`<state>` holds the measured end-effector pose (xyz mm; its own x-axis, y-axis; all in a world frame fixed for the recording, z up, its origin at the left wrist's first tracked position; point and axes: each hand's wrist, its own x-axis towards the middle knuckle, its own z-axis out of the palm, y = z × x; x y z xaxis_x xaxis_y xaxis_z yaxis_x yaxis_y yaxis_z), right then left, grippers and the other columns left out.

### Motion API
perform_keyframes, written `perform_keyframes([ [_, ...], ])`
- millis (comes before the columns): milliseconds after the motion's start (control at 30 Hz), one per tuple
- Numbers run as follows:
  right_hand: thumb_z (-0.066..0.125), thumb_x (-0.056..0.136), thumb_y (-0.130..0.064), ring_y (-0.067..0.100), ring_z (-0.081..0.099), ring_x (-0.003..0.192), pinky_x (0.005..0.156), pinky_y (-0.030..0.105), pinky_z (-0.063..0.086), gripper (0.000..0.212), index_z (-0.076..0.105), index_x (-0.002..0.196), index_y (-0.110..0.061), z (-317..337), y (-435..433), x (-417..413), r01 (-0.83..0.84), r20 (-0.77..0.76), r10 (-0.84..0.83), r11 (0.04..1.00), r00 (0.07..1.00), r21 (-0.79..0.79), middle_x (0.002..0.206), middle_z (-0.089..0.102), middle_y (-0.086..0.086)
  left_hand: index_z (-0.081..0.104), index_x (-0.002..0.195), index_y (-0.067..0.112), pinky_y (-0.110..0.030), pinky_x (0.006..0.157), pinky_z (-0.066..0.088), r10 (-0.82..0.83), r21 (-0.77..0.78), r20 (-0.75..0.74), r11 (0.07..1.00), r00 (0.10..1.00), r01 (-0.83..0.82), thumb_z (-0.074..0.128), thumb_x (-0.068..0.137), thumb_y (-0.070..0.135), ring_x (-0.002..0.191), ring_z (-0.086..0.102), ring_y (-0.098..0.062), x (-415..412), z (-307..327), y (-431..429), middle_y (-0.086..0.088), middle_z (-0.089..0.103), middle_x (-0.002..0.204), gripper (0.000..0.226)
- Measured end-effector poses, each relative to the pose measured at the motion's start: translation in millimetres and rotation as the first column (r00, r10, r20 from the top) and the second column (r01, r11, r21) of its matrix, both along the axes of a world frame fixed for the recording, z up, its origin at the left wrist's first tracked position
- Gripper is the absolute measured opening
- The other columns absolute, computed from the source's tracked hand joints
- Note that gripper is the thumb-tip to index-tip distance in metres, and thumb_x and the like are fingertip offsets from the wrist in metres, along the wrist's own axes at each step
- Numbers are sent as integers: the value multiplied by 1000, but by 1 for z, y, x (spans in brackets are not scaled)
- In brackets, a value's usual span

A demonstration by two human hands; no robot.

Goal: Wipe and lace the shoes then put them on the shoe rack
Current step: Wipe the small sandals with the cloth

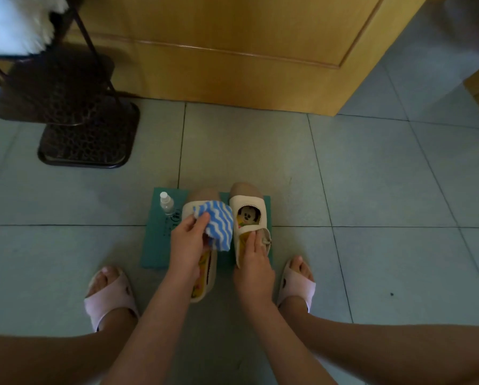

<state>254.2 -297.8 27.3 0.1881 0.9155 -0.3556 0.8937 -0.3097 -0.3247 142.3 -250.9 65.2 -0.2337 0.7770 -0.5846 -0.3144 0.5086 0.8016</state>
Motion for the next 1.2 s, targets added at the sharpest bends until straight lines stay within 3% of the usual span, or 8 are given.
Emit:
perform_keyframes([
  [233, 62, 88, -19, 14, 48, 124, 102, 22, 37, 52, 45, 137, -25, -5, -12, 40, 183, -339, -160, 982, 927, 37, 140, 48, -4, 62, 95, 19, -25, 68, 52, -71, -8, -87, 997, 994, 71, 53, 93, 20, 79, 62, -9, 7, -10, -9, 4, 65, 86, 9],
  [400, 62, 76, -63, -1, 43, 122, 99, 26, 36, 56, 40, 128, -58, -60, -21, 84, 232, -298, -230, 972, 927, -29, 136, 44, -25, 60, 83, 27, -38, 81, 52, -179, 3, -215, 983, 960, 184, 52, 93, 23, 86, 63, -16, 16, -18, -11, 4, 65, 86, 13],
  [500, 69, 81, -41, 8, 43, 126, 106, 18, 22, 44, 54, 122, -48, -13, -17, 69, 273, -413, -250, 962, 876, -5, 137, 50, -10, 57, 81, 21, -30, 69, 46, -219, 54, -392, 964, 893, 260, 51, 94, 22, 82, 60, -21, 24, -20, -7, -2, 62, 81, 14],
  [633, 70, 82, -16, 1, 40, 113, 76, -14, 14, 43, 60, 123, -25, -6, -18, 81, 296, -562, -265, 954, 784, -37, 126, 56, -9, 63, 106, 13, -23, 65, 44, -255, 84, -503, 936, 826, 340, 50, 94, 27, 80, 58, -14, 35, -22, 6, -7, 66, 92, 22],
  [767, 70, 74, -46, 12, 38, 117, 105, 29, 31, 40, 53, 106, -65, -10, -21, 81, 336, -511, -275, 942, 814, 28, 120, 56, -12, 57, 126, 13, -27, 90, 47, -294, 139, -573, 885, 765, 444, 51, 95, 25, 108, 56, -15, 47, -23, 19, -5, 60, 122, 34],
  [833, 68, 71, -54, 21, 42, 115, 102, 44, 38, 44, 48, 106, -72, -16, -23, 82, 351, -502, -293, 936, 814, 22, 118, 54, -6, 56, 128, 13, -25, 93, 44, -318, 155, -603, 853, 732, 499, 50, 95, 23, 116, 53, -16, 52, -24, 21, -5, 57, 129, 34],
  [1067, 60, 66, -73, 14, 42, 117, 104, 44, 38, 52, 47, 116, -66, -28, -27, 84, 350, -485, -302, 937, 821, 11, 119, 55, -5, 54, 130, 19, -28, 102, 42, -243, 217, -632, 856, 736, 469, 47, 96, 24, 122, 48, -10, 63, -29, 31, 2, 52, 136, 34],
  [1200, 72, 76, -44, 18, 47, 110, 94, 17, 40, 40, 54, 106, -63, -12, -27, 83, 349, -538, -289, 937, 792, 9, 111, 54, -3, 56, 128, 17, -24, 93, 44, -205, 210, -645, 879, 736, 429, 45, 98, 23, 111, 54, -11, 71, -26, 49, -4, 59, 127, 33],
])
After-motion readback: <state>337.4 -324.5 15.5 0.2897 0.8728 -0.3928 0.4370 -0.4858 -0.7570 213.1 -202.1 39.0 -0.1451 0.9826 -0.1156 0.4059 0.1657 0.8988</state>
